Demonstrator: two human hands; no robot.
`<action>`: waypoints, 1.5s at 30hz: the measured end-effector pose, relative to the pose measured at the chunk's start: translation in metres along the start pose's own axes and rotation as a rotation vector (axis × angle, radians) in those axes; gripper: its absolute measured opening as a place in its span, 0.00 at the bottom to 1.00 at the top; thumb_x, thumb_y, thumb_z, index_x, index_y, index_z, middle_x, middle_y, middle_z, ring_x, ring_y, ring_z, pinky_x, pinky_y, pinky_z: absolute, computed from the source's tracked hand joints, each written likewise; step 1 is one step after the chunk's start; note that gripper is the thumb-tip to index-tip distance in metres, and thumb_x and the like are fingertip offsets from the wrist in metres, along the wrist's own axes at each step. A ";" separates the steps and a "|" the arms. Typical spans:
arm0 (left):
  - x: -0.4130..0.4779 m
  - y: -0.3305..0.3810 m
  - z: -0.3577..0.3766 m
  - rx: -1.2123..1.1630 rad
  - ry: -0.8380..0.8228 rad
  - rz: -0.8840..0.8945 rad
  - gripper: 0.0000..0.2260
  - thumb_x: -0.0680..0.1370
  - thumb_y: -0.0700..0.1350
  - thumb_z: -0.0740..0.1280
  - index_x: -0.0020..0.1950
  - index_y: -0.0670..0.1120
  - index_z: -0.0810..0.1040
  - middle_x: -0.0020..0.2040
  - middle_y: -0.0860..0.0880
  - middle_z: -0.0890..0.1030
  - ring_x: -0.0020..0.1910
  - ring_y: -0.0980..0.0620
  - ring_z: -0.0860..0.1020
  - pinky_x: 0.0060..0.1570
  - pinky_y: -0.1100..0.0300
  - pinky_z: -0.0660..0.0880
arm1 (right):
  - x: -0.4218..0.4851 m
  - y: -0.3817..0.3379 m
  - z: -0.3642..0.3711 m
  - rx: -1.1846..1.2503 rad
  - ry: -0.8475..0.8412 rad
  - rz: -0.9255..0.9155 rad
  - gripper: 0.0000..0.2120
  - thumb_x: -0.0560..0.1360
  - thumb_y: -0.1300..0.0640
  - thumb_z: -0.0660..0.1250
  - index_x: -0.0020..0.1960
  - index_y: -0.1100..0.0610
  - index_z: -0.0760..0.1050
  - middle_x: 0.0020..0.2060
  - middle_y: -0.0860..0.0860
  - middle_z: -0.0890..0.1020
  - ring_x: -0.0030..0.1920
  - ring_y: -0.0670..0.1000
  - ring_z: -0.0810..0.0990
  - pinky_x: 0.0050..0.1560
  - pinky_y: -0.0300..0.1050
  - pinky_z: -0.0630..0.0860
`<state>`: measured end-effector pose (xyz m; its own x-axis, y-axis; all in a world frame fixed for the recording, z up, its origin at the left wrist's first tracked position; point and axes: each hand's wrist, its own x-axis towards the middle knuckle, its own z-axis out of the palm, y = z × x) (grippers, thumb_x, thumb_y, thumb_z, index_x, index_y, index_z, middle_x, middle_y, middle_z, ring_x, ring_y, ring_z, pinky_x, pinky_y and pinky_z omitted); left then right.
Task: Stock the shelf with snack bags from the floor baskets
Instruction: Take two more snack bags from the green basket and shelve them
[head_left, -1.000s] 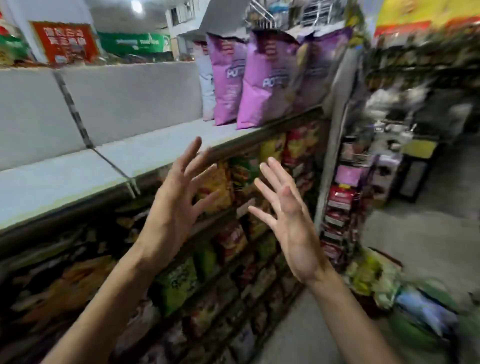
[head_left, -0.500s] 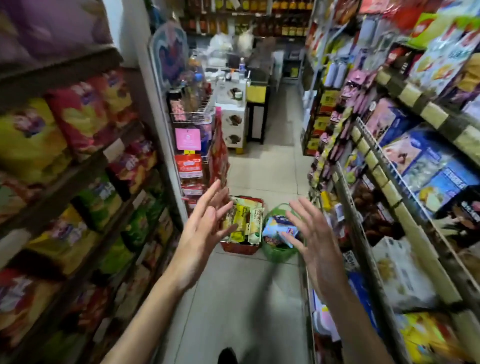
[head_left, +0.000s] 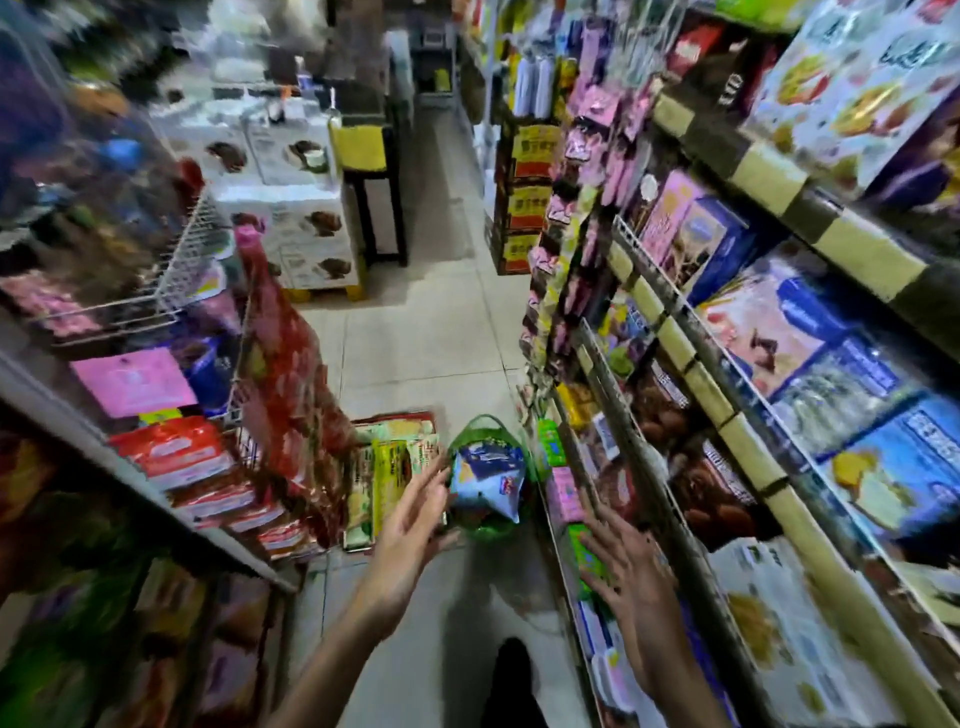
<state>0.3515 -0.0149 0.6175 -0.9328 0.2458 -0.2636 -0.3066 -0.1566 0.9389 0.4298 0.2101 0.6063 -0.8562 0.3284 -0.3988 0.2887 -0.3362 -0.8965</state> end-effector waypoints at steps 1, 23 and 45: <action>0.031 -0.009 0.000 0.009 -0.007 -0.028 0.20 0.75 0.61 0.68 0.65 0.59 0.74 0.69 0.56 0.76 0.65 0.55 0.76 0.60 0.50 0.77 | 0.036 0.006 -0.001 0.030 0.000 0.051 0.38 0.64 0.28 0.69 0.64 0.52 0.75 0.54 0.44 0.83 0.55 0.44 0.80 0.52 0.47 0.76; 0.553 -0.346 -0.108 0.226 0.173 -0.696 0.12 0.81 0.52 0.63 0.65 0.55 0.70 0.54 0.56 0.78 0.51 0.57 0.77 0.45 0.60 0.74 | 0.581 0.360 0.053 0.029 0.330 0.748 0.18 0.81 0.51 0.61 0.70 0.55 0.70 0.65 0.54 0.77 0.62 0.54 0.77 0.49 0.46 0.74; 0.678 -0.422 -0.127 0.549 -0.175 -0.464 0.30 0.76 0.56 0.70 0.75 0.49 0.67 0.72 0.50 0.72 0.70 0.54 0.71 0.70 0.56 0.67 | 0.696 0.332 0.018 -0.010 0.056 0.365 0.07 0.73 0.64 0.68 0.46 0.56 0.84 0.43 0.46 0.87 0.45 0.47 0.84 0.56 0.44 0.78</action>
<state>-0.1752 0.0960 0.0145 -0.6724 0.3270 -0.6640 -0.4800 0.4903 0.7275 -0.0778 0.3113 0.0349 -0.6717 0.2362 -0.7022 0.5752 -0.4311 -0.6952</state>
